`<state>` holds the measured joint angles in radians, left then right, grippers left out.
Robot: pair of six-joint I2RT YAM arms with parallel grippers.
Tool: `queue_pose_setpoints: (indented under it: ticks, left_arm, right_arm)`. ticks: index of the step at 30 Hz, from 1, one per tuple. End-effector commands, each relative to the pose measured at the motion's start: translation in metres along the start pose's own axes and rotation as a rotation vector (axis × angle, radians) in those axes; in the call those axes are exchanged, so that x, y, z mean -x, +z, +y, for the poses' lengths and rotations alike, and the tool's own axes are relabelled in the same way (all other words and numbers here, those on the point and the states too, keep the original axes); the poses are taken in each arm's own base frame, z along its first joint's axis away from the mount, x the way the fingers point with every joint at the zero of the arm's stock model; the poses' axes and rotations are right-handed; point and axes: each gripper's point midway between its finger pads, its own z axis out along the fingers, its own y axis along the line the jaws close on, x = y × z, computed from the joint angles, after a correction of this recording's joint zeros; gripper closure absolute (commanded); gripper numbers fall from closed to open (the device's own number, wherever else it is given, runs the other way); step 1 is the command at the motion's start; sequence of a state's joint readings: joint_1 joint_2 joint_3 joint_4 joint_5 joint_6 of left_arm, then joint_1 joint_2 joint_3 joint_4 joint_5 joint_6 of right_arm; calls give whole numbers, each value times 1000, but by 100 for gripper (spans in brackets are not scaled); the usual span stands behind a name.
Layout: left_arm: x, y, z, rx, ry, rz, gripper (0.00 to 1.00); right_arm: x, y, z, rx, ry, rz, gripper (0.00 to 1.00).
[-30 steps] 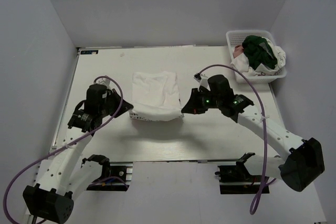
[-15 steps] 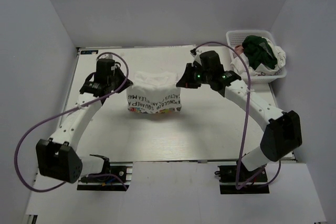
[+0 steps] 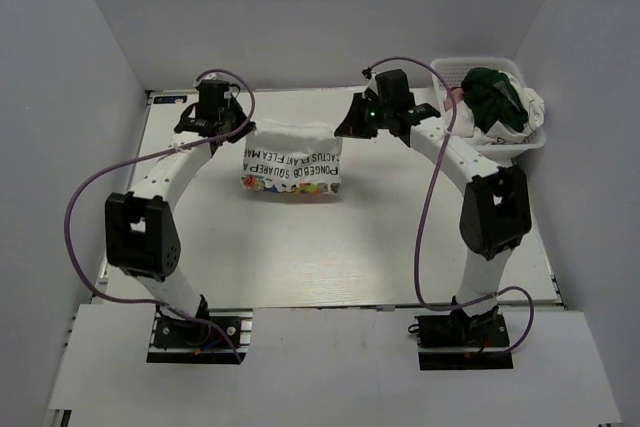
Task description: Fold and stack the t-shirts
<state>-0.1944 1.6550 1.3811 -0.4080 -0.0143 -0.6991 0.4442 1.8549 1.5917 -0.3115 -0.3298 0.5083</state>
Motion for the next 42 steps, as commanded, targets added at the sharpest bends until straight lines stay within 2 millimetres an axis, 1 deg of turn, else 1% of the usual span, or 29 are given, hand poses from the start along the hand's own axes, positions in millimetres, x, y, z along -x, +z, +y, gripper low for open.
queue_pose_setpoints:
  ticks: [1,3,4,5,6,7,10,11,14,15,16,17,18,19,20,22,23,24,25,26,27,29,30,33,34,35,37,40,42]
  left_arm:
    - [25,15,-19,-92,18,-50,100]
    - [39,23,-25,-115,25,-76,100]
    - [35,37,-24,-115,25,-57,100]
    - [51,40,-30,-129,21,-90,100]
    - [52,47,-33,-138,21,-84,100]
    - [48,67,-22,-109,23,-62,100]
    - [70,89,-35,-148,21,-82,100]
    - [56,117,-19,-117,12,-31,100]
    - [58,144,-13,-133,-10,-3,100]
    - [45,164,-4,-125,-23,26,100]
    - [50,173,3,-123,-29,12,100]
    - [55,180,4,-141,-39,-8,100]
    - [42,197,13,-139,-54,13,100]
    - [49,204,16,-151,-55,-14,100]
    - [55,209,14,-187,-71,-30,100]
    - [63,217,6,-222,-76,-49,100]
    - [60,227,13,-229,-80,-38,98]
    - [66,226,6,-252,-74,-53,83]
    - [66,226,6,-252,-74,-53,71]
    - [67,225,3,-269,-70,-52,56]
    - [67,223,3,-269,-71,-51,36]
    - [72,214,-2,-275,-69,-59,20]
    - [78,204,-7,-282,-66,-69,1]
    - [91,185,-13,-265,-48,-97,1]
    - [111,166,-24,-277,-32,-148,1]
    - [114,158,-24,-264,-12,-156,1]
    - [133,133,-31,-214,24,-215,1]
    - [137,116,-30,-162,31,-241,1]
    - [123,111,-32,-193,36,-195,1]
  right_arm:
    - [40,6,9,69,-46,-83,100]
    - [45,20,1,75,-47,-87,100]
    - [63,19,4,81,-66,-131,100]
    - [69,21,3,78,-69,-145,100]
    - [61,41,-17,48,-44,-111,100]
    - [87,36,-6,64,-62,-166,100]
    - [94,62,-32,30,-14,-161,100]
    - [99,73,-44,20,2,-163,100]
    - [112,101,-62,49,38,-190,100]
    - [109,109,-68,66,42,-186,100]
    - [101,130,-85,74,65,-184,100]
    - [110,137,-84,122,47,-239,100]
    - [123,139,-79,179,9,-297,100]
    - [105,164,-103,173,38,-272,96]
    - [143,152,-82,218,-22,-362,95]
    - [151,162,-88,215,-60,-394,77]
    - [148,164,-95,194,-60,-396,66]
    - [149,158,-91,208,-77,-417,46]
    - [158,144,-79,217,-126,-442,37]
    - [166,131,-67,222,-157,-468,14]
    - [149,139,-80,182,-165,-427,10]
    - [156,122,-62,180,-204,-427,10]
    - [152,120,-63,172,-203,-402,10]
    - [149,102,-50,167,-225,-375,10]
    - [152,92,-40,173,-243,-387,10]
    - [146,91,-42,166,-242,-374,10]
    - [140,80,-20,196,-274,-361,10]
    - [117,89,-2,237,-292,-299,10]
    - [104,100,3,251,-264,-267,10]
